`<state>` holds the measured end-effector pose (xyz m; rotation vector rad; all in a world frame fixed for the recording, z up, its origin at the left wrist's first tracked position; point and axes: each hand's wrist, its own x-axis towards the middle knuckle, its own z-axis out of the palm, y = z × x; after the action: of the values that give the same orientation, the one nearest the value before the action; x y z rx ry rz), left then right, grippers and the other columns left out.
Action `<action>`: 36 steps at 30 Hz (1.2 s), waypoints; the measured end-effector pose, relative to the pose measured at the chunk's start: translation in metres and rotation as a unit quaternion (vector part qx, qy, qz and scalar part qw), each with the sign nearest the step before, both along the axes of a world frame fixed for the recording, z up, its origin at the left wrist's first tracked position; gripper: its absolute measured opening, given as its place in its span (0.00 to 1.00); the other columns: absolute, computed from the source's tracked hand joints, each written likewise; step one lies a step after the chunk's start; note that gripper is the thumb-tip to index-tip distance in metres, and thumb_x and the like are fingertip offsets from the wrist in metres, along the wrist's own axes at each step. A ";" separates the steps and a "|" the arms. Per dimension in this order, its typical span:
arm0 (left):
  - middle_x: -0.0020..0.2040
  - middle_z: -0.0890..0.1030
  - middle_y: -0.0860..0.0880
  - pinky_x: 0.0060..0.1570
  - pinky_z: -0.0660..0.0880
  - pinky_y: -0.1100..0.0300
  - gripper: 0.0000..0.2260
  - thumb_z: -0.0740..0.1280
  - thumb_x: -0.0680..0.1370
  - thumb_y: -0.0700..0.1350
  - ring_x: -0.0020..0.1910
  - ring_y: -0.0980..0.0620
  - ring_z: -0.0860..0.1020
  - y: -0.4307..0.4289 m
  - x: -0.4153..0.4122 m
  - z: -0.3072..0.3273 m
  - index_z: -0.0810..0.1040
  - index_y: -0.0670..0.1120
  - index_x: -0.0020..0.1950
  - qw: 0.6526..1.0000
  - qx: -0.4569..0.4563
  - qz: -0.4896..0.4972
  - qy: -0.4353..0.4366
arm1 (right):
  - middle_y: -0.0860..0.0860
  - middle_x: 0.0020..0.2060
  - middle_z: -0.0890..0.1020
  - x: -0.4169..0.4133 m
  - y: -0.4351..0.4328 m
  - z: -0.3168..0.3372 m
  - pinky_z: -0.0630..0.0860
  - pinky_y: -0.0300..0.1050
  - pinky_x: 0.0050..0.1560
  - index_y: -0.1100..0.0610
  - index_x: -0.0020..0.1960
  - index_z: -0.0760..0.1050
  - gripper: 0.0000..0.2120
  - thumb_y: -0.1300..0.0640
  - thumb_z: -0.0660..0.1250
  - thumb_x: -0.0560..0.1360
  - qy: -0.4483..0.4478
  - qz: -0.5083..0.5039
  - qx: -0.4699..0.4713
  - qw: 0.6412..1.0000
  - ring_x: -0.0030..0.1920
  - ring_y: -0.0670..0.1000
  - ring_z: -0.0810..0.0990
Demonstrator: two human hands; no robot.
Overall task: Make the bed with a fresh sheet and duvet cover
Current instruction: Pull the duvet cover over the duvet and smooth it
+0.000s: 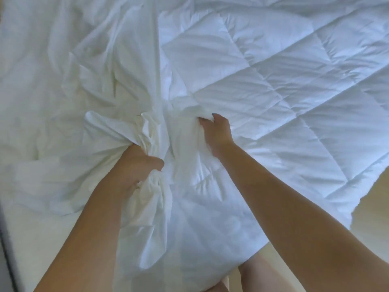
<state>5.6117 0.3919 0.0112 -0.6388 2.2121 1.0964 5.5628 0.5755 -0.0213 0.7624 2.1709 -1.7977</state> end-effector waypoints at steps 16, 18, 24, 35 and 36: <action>0.42 0.80 0.44 0.36 0.76 0.62 0.08 0.70 0.68 0.37 0.39 0.50 0.79 -0.085 0.028 0.048 0.76 0.45 0.45 0.958 0.132 0.250 0.052 | 0.57 0.45 0.71 0.020 -0.178 0.033 0.61 0.33 0.52 0.63 0.50 0.78 0.13 0.60 0.70 0.67 0.353 0.242 0.199 0.881 0.49 0.60 0.73; 0.44 0.83 0.42 0.42 0.79 0.56 0.12 0.71 0.66 0.37 0.41 0.46 0.83 -0.080 0.032 0.020 0.80 0.43 0.49 0.938 0.167 0.302 0.038 | 0.57 0.49 0.69 0.023 -0.159 0.013 0.63 0.37 0.58 0.61 0.53 0.79 0.18 0.50 0.67 0.69 0.337 0.315 0.211 0.862 0.52 0.60 0.71; 0.39 0.79 0.44 0.35 0.76 0.59 0.11 0.70 0.66 0.36 0.37 0.48 0.80 -0.066 0.017 -0.006 0.79 0.39 0.48 0.933 0.165 0.317 0.051 | 0.63 0.68 0.66 -0.005 -0.102 0.028 0.58 0.56 0.63 0.51 0.44 0.83 0.09 0.50 0.65 0.71 0.374 0.317 0.365 0.791 0.67 0.62 0.59; 0.29 0.76 0.50 0.29 0.71 0.61 0.07 0.70 0.61 0.39 0.30 0.52 0.77 -0.062 -0.006 0.007 0.78 0.42 0.38 0.951 0.135 0.269 0.069 | 0.52 0.62 0.74 -0.062 -0.045 0.046 0.67 0.55 0.61 0.39 0.75 0.44 0.38 0.38 0.64 0.74 -0.075 0.660 0.419 0.619 0.60 0.57 0.75; 0.30 0.77 0.50 0.30 0.72 0.61 0.09 0.69 0.59 0.40 0.30 0.52 0.78 -0.061 -0.006 0.007 0.78 0.42 0.38 0.953 0.134 0.264 0.067 | 0.53 0.63 0.74 -0.060 -0.045 0.044 0.71 0.51 0.56 0.40 0.75 0.46 0.37 0.42 0.65 0.75 -0.112 0.653 0.365 0.654 0.58 0.57 0.76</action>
<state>5.6054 0.3310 0.0178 -1.0978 1.9919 1.7169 5.5033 0.5302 0.0222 -0.5022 2.1270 -0.0715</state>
